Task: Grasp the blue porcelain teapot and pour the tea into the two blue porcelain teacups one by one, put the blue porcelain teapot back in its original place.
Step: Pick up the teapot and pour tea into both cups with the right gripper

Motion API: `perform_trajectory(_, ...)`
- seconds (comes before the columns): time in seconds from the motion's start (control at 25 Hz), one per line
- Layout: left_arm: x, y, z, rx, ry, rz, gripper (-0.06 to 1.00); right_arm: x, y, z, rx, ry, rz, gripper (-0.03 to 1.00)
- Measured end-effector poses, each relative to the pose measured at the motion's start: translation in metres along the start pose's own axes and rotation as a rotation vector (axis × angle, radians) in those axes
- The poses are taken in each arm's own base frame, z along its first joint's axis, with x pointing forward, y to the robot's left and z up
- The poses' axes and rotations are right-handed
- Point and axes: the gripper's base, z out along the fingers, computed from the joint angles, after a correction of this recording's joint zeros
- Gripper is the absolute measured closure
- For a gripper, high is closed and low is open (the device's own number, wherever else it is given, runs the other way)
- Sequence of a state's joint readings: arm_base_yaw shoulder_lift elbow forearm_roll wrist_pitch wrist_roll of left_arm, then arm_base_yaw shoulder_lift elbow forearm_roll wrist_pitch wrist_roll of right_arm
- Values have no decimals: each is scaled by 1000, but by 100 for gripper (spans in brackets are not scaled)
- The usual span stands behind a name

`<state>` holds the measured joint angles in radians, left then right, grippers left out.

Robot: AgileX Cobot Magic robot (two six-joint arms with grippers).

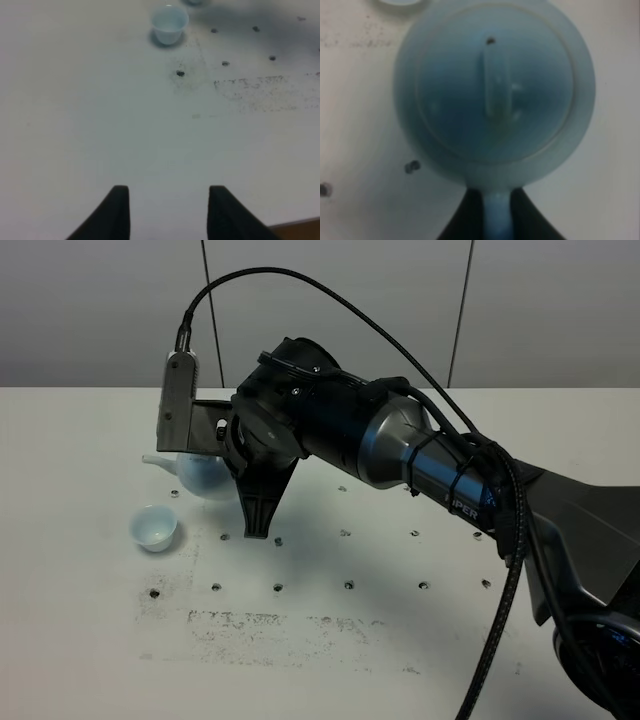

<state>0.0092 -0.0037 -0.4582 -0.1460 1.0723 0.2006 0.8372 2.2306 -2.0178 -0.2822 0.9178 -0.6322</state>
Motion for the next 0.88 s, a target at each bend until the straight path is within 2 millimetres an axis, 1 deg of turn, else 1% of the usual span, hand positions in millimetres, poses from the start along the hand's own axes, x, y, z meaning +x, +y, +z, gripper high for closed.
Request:
perform_trajectory(0.16, 0, 0, 0, 0, 0, 0, 52, -6, 2, -1, 47, 5, -57, 89)
perform_trajectory(0.32, 0, 0, 0, 0, 0, 0, 52, -10, 5, -3, 59, 4, -79, 89)
perform_trajectory(0.68, 0, 0, 0, 0, 0, 0, 52, -11, 5, -3, 70, -1, -86, 89)
perform_trajectory(0.88, 0, 0, 0, 0, 0, 0, 52, -13, 5, 2, 84, -4, -102, 89)
